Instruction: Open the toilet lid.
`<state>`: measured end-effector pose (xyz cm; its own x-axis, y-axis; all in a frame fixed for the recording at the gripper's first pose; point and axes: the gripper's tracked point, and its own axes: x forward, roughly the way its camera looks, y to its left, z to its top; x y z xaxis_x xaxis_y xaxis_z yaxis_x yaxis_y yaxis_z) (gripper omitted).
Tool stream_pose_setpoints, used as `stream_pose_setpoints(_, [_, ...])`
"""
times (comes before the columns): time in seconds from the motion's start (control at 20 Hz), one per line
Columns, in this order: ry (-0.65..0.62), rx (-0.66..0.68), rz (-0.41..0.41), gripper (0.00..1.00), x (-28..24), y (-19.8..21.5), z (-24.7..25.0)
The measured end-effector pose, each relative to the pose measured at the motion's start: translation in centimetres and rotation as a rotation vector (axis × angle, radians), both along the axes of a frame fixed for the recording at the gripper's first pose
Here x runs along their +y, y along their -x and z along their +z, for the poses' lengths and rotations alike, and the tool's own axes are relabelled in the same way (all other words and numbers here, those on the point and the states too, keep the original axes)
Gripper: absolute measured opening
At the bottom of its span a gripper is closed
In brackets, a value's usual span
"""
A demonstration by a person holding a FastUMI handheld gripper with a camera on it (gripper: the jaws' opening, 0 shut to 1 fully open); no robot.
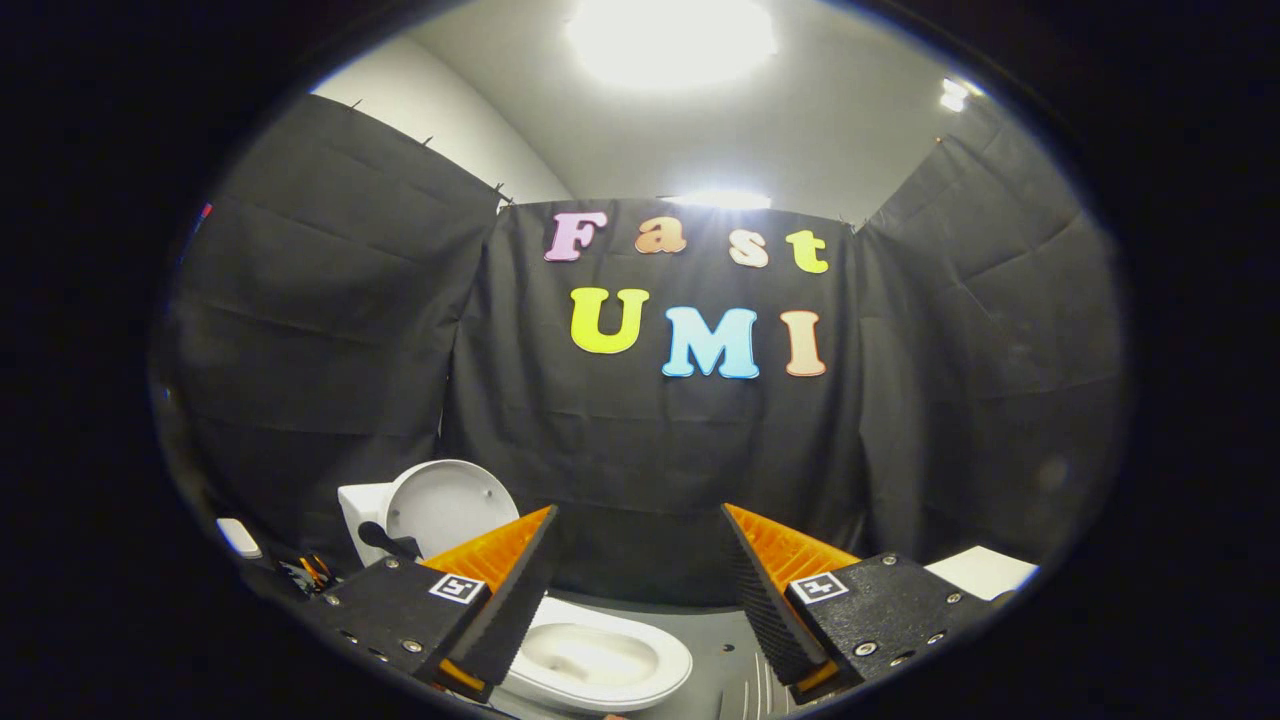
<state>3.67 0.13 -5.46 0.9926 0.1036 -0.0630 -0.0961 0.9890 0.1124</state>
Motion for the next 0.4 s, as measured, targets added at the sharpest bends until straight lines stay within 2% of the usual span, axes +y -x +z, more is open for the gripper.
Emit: stream_pose_setpoints(0.4, [-0.032, 0.126, -0.113, 0.95, -3.7, 3.4, -3.8])
